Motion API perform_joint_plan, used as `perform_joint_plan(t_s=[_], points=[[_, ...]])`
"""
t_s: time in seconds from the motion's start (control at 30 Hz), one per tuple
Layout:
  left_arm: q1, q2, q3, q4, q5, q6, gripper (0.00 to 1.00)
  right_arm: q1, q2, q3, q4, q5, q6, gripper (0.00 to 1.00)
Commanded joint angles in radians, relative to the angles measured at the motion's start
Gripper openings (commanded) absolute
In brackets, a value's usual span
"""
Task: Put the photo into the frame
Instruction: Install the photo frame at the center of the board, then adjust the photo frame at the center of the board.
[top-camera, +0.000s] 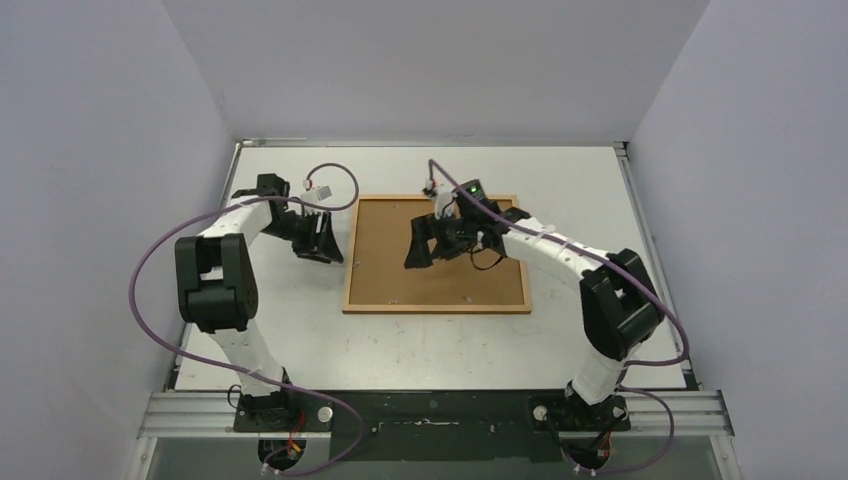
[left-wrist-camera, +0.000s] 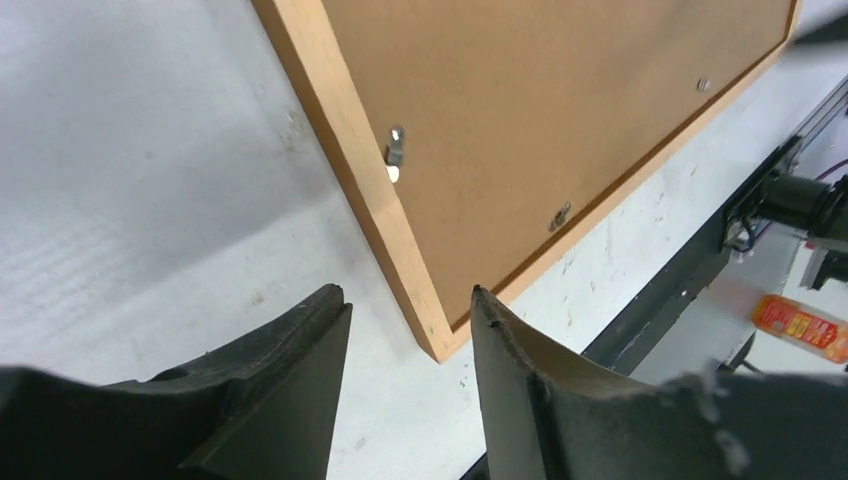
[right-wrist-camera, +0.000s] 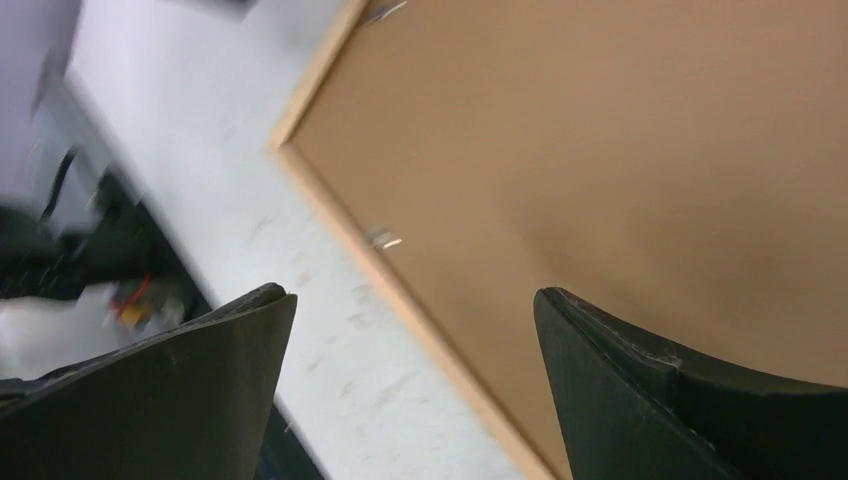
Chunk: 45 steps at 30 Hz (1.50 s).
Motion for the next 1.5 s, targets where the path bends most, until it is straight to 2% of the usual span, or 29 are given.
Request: perform_joint_plan(t_s=[0.0,0.07,0.17,0.3,0.47,0.63,0.7,0.9,1.0,1.17,1.33,1.47], points=[[-0.046,-0.086,-0.082,-0.091,-0.038,0.134,0.47,-0.187,-0.121,-0.005,-0.052,0.404,0.032,0.95],[-0.089,-0.101,-0.136,-0.046,-0.09,0.127,0.48,-0.254,-0.149,-0.02,-0.088,0.583,0.039,0.96],[-0.113,-0.088,-0.172,0.023,-0.148,0.077,0.48,-0.315,-0.201,-0.088,-0.095,0.747,0.052,0.98],[-0.115,-0.071,-0.175,0.121,-0.199,0.02,0.48,-0.35,-0.284,-0.222,-0.068,0.821,0.071,0.99],[-0.135,-0.032,-0.143,0.146,-0.218,0.002,0.44,-0.394,-0.323,-0.354,-0.036,0.745,0.108,0.97],[-0.145,0.006,-0.121,0.168,-0.223,-0.013,0.37,-0.393,-0.348,-0.494,0.02,0.624,0.18,0.87],[-0.148,0.021,-0.112,0.172,-0.23,-0.017,0.35,-0.387,-0.371,-0.532,0.04,0.592,0.203,0.83],[-0.15,0.067,-0.059,0.201,-0.264,-0.039,0.31,-0.359,-0.455,-0.603,0.052,0.498,0.261,0.8],[-0.151,0.099,-0.008,0.202,-0.278,-0.048,0.3,-0.287,-0.503,-0.618,0.041,0.494,0.295,0.8],[-0.165,0.166,0.113,0.179,-0.283,-0.064,0.29,-0.06,-0.55,-0.633,0.017,0.532,0.411,0.81],[-0.191,0.247,0.252,0.142,-0.276,-0.072,0.28,0.209,-0.569,-0.651,0.016,0.641,0.587,0.84],[-0.209,0.312,0.378,0.103,-0.229,-0.077,0.28,0.341,-0.572,-0.667,0.064,0.676,0.694,0.87]])
